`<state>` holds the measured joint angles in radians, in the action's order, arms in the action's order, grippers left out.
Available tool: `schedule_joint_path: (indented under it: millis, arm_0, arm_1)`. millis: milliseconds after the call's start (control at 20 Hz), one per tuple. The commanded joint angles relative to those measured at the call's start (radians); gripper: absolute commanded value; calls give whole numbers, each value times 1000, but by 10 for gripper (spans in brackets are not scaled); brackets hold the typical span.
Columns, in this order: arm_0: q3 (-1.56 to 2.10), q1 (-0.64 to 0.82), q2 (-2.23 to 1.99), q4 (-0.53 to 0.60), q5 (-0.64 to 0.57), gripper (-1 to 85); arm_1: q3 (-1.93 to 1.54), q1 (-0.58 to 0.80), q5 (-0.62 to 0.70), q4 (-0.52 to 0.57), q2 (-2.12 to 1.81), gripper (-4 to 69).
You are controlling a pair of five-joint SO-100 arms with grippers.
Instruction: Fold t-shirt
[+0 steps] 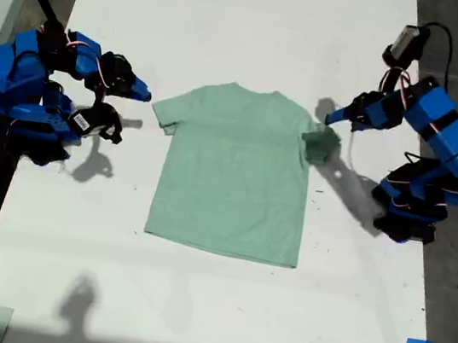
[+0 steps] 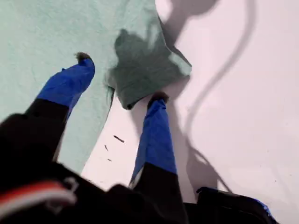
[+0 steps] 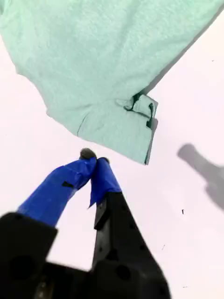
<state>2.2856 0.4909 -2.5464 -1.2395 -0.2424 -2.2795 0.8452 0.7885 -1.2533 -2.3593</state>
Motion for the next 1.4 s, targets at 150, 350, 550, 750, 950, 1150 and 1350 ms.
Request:
schedule_joint_path:
  millis: [150,350,550,750,950,1150,1350]
  arm_0:
    - [-3,31,-14,9,-15,0]
    - [3,38,-12,9,-20,0]
    - [14,44,-12,12,-20,0]
    - [26,49,-12,21,-20,0]
    - [34,52,-12,25,-20,0]
    - [37,57,-12,29,-20,0]
    - [38,64,-11,32,-23,0]
  arm_1:
    - [-155,44,63,225,12,282]
    - [-213,49,100,365,123,282]
    - [-198,57,143,426,219,283]
    - [-173,84,184,453,290,285]
    - [-123,84,218,460,377,280]
    - [-114,64,233,468,393,216]
    - [-109,54,233,471,407,-8]
